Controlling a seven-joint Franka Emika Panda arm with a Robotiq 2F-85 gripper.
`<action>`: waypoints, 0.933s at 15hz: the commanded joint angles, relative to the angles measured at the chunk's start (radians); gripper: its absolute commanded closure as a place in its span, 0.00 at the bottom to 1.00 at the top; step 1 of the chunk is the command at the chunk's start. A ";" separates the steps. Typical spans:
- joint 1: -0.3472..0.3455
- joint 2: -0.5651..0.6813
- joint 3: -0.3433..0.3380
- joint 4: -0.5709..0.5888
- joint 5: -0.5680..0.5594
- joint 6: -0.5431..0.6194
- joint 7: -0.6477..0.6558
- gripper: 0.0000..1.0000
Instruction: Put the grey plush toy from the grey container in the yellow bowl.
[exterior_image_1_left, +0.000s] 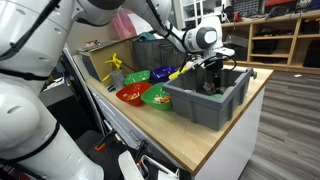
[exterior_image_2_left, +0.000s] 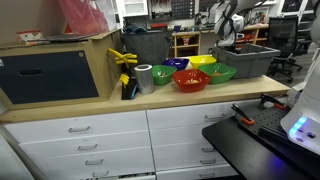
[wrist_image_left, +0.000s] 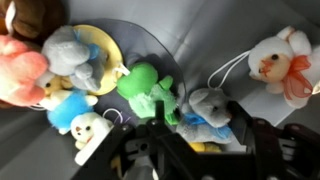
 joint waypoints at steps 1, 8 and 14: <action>0.005 -0.003 -0.009 0.011 -0.006 -0.034 -0.058 0.65; 0.027 -0.057 -0.026 -0.025 -0.018 -0.055 -0.112 0.99; 0.065 -0.171 -0.044 -0.044 -0.063 -0.190 -0.087 0.97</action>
